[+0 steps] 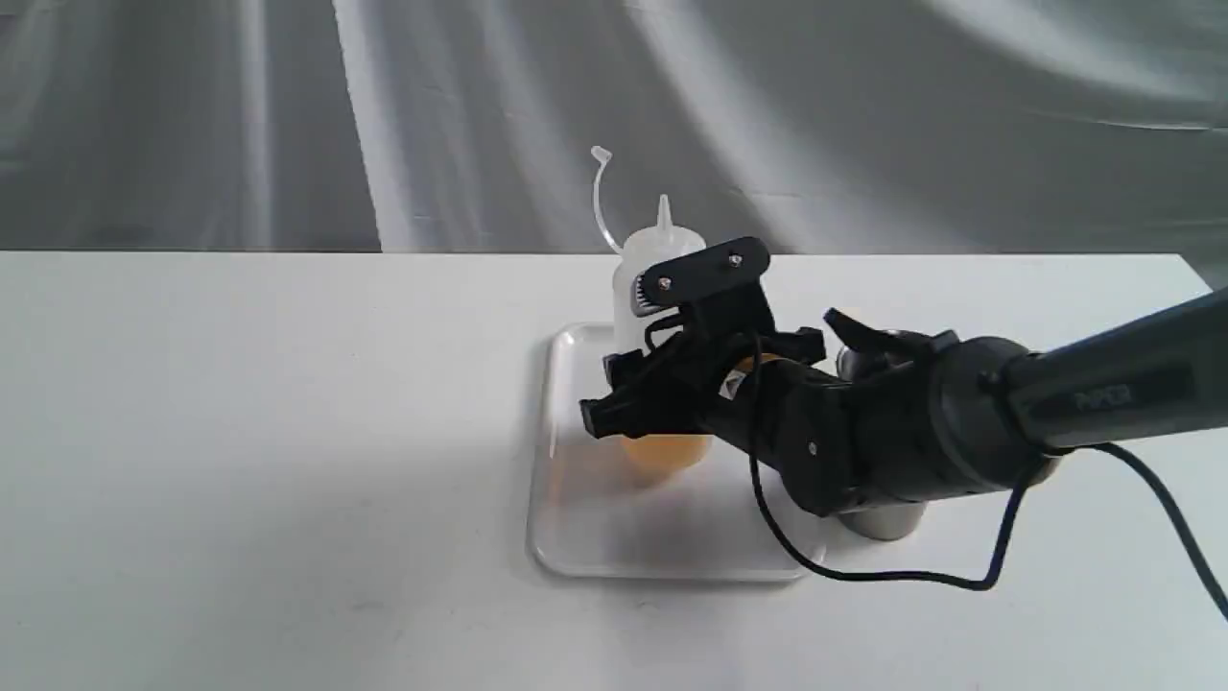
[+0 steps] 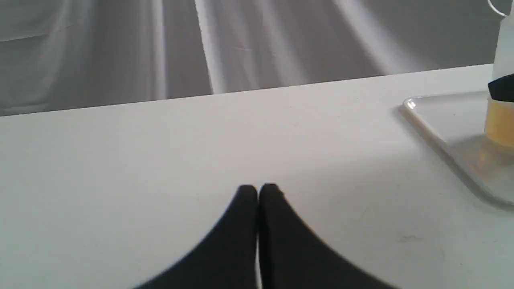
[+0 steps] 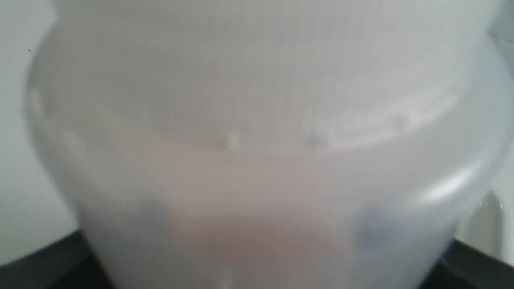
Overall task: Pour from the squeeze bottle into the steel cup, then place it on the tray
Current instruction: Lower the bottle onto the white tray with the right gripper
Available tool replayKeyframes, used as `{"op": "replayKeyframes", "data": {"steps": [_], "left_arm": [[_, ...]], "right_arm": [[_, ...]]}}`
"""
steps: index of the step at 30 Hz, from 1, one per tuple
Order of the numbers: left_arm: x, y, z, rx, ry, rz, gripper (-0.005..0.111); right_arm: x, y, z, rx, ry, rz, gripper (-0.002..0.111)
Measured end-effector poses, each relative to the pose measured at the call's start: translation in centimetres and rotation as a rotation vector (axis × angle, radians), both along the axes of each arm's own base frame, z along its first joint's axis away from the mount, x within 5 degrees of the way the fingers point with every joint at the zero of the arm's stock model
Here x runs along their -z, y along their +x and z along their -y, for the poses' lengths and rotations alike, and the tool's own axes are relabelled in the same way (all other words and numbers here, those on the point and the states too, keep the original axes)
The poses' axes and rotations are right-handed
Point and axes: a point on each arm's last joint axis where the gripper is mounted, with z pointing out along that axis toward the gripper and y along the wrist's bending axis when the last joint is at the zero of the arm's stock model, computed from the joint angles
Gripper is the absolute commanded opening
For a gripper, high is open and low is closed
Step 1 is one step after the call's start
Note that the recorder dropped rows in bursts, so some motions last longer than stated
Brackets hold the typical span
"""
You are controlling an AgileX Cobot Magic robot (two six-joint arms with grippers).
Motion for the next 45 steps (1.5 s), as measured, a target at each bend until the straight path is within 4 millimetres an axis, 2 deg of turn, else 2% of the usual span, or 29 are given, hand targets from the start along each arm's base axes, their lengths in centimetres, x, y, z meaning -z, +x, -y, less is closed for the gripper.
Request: {"op": "replayKeyframes", "data": {"steps": [33,36,40,45], "left_arm": [[0.00,0.00,0.00,0.000,0.000,0.000,0.000],[0.00,0.00,0.00,0.000,0.000,0.000,0.000],[0.00,0.00,0.00,0.000,0.000,0.000,0.000],[0.00,0.00,0.00,0.000,0.000,0.000,0.000]], "right_arm": [[0.33,-0.15,0.03,0.010,0.008,-0.049,0.017],[0.34,-0.16,0.03,0.010,0.007,-0.050,0.024],[0.35,-0.17,0.03,0.010,0.007,-0.052,0.040],[0.35,-0.17,0.03,0.010,0.007,-0.052,0.070]]}}
